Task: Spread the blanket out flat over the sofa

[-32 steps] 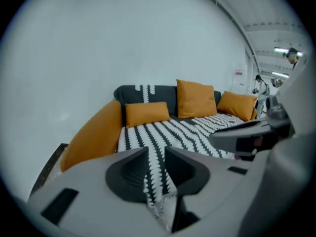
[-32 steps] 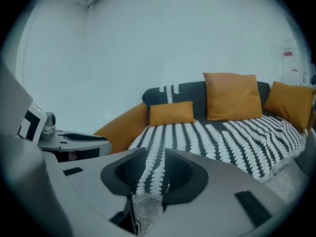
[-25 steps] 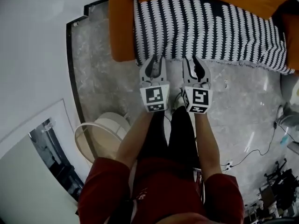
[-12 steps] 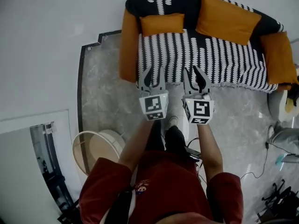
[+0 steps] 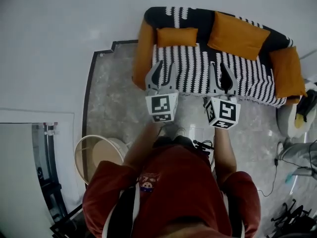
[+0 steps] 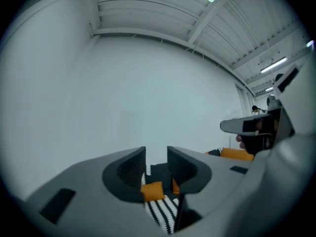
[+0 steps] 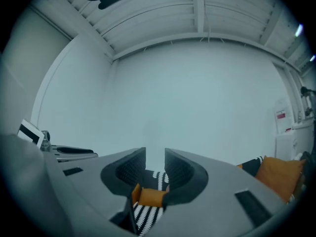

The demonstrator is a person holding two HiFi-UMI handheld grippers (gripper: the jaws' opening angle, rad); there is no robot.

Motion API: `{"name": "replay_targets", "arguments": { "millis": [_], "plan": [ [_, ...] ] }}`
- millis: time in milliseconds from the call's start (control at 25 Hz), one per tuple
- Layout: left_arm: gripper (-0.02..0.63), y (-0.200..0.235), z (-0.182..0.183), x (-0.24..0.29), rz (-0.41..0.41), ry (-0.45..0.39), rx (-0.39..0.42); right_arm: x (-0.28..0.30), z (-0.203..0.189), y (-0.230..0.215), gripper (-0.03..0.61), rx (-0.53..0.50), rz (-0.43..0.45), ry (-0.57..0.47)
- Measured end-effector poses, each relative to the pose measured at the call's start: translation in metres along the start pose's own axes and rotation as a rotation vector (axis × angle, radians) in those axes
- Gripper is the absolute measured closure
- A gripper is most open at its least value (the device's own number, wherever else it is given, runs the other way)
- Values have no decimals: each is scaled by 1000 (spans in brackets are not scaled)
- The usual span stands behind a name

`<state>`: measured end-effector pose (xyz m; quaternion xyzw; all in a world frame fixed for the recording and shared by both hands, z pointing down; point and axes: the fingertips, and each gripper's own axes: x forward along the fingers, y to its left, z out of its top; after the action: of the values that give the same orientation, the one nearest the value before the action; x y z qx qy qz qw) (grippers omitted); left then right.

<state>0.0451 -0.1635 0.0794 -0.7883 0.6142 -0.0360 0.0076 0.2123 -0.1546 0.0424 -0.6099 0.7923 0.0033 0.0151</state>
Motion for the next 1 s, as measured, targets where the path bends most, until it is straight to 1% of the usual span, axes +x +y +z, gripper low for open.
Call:
{"name": "replay_targets", "arguments": {
  "millis": [120, 240, 360, 440, 600, 800, 920, 1000],
  "plan": [
    [483, 8, 30, -12, -15, -53, 27, -8, 26, 13, 453, -12, -7, -44],
    [483, 16, 54, -24, -4, -112, 54, -16, 49, 23, 454, -8, -16, -96],
    [483, 23, 66, -32, 1, -149, 63, -22, 66, 32, 454, 31, -24, -142],
    [483, 27, 73, -36, -6, -169, 61, -23, 74, 41, 454, 19, -22, -166],
    [483, 35, 81, -42, -11, -196, 68, -24, 81, 60, 456, -34, -17, -187],
    [485, 37, 84, -45, -29, -201, 52, -25, 78, 75, 479, -58, -9, -181],
    [491, 38, 84, -48, -41, -208, 42, -25, 77, 81, 518, -75, -14, -179],
    [509, 40, 83, -50, -45, -209, 32, -25, 75, 85, 537, -82, -10, -173]
  ]
}}
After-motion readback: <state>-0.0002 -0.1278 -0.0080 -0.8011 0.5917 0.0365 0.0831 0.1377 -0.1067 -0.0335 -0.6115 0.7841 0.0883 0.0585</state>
